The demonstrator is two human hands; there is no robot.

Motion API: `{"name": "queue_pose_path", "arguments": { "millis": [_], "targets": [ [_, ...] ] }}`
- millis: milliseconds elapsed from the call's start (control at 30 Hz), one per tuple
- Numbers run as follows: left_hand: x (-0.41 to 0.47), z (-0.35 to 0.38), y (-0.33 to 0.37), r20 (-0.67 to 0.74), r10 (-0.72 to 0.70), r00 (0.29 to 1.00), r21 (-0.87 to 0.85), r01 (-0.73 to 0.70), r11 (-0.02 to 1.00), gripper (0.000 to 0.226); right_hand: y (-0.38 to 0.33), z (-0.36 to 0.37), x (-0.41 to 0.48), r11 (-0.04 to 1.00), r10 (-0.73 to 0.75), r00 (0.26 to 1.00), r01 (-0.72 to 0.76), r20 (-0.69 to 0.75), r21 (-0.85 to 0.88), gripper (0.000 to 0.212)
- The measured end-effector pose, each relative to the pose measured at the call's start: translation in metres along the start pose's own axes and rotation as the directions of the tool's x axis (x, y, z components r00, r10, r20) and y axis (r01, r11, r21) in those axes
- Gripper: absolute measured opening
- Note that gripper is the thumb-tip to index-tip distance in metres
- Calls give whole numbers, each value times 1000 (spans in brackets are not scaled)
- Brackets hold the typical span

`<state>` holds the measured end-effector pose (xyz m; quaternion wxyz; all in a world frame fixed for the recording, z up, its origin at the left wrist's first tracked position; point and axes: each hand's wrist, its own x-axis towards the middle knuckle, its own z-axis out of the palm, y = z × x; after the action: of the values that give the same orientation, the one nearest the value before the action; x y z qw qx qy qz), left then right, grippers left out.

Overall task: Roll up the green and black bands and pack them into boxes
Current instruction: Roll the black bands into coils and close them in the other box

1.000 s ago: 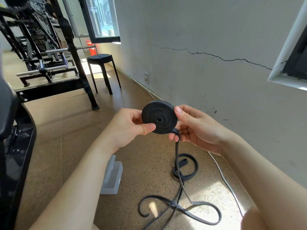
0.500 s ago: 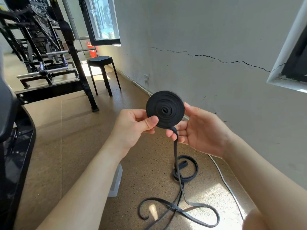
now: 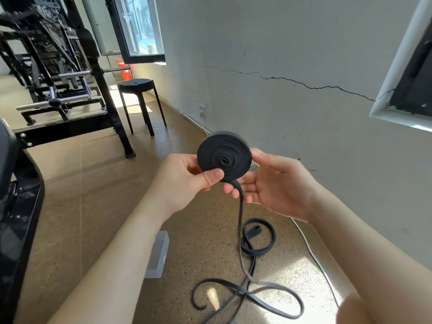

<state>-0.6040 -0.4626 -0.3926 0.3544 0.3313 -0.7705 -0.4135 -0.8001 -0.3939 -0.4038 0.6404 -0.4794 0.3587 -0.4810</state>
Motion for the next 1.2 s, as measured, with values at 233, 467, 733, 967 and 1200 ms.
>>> {"name": "queue_pose_path", "arguments": {
  "millis": [233,467,733,967,1200],
  "targets": [
    [1,-17,-5,63,-36,997,289,16,957,11,-6,3,-4,937,104,988,-135,-113,-321,46],
    [3,-16,-5,133,-75,988,354,23,935,21,2,3,1,898,52,984,-120,-170,-422,83],
    [4,-18,-7,70,-35,997,400,4,917,21,6,11,6,917,16,980,-93,-196,-388,81],
    [3,-11,-11,10,37,999,410,-38,911,20,6,13,7,940,-2,977,-72,-215,-334,76],
    [3,5,-11,47,-128,991,-486,135,863,30,4,8,7,996,-72,986,78,-153,34,77]
  ]
}}
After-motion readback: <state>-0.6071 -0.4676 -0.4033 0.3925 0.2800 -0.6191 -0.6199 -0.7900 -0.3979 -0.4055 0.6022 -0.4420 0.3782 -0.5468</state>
